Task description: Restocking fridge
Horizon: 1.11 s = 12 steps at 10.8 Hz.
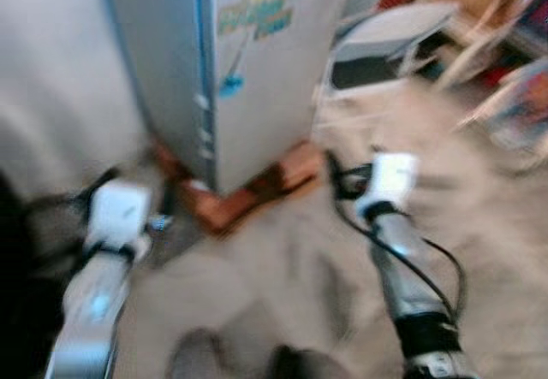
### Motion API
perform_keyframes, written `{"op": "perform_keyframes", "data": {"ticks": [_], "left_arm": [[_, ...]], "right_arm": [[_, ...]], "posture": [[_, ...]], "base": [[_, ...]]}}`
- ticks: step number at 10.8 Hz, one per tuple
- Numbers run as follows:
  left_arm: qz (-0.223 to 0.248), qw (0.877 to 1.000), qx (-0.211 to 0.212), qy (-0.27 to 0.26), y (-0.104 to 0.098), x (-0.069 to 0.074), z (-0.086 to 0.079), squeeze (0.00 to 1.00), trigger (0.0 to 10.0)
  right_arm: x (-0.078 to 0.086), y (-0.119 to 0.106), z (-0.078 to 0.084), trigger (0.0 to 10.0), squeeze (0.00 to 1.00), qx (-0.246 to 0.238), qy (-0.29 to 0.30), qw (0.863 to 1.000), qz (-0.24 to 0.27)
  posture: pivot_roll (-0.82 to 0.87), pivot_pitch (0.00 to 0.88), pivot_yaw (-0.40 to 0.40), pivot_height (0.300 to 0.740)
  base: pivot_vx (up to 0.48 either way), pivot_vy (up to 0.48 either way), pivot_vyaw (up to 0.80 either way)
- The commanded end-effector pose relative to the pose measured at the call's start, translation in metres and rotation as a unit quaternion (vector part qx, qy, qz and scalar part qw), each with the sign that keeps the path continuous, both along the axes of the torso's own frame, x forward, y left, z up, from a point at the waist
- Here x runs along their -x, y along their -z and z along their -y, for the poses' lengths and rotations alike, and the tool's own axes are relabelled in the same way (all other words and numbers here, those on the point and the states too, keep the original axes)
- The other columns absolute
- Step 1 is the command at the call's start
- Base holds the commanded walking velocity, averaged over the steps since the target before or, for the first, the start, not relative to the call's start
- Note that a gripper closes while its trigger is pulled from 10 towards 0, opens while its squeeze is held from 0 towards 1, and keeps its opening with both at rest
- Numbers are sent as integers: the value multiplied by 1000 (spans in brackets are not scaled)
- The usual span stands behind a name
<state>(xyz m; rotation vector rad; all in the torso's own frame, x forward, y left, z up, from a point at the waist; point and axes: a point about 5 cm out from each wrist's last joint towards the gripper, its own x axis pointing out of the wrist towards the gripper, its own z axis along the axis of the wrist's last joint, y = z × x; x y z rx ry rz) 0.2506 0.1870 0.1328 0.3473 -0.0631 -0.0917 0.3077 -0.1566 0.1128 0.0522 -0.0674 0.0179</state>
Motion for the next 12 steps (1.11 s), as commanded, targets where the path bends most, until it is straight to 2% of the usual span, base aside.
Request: {"op": "perform_keyframes", "data": {"ticks": [1,3,4,6,7,8,9,10,11,12], "left_arm": [[-11,999,-20,40,3,-5,10,0,10000],[6,996,-46,78,-10,-30,19,0,10000],[2,996,-42,77,-8,-30,17,0,10000],[-15,998,-35,56,7,-23,12,0,10000],[-21,999,-27,19,14,-18,7,0,10000],[-11,999,-37,11,20,-15,10,0,10000],[4,999,-33,-2,16,-19,11,0,10000],[24,999,-36,-13,11,-21,11,0,10000],[30,998,-48,-17,10,-15,9,0,10000],[-11,999,-33,-22,31,-2,-1,0,10000]], "right_arm": [[7,-2,12,10000,0,-1,41,999,11],[14,1,14,10000,0,2,75,997,16],[17,3,10,10000,0,7,74,997,16],[27,12,8,10000,0,14,66,998,-3],[37,20,17,10000,0,22,63,998,-20],[42,23,26,10000,0,31,57,998,-29],[41,21,28,10000,0,41,46,998,-26],[33,16,26,10000,0,36,47,998,-15],[32,15,25,10000,0,29,50,998,-13],[37,16,22,10000,0,24,50,998,-15]], "posture": [[170,123,21,740],[126,107,77,740],[113,124,79,740],[103,135,40,740],[90,109,2,740],[97,68,-27,740],[103,54,-33,740],[123,48,-22,740],[127,45,-24,740],[106,18,-20,740]], "base": [[0,0,0],[0,0,0],[0,0,0],[0,0,0],[0,0,0],[0,0,0],[0,0,0],[0,0,0],[0,0,0],[0,0,0]]}}
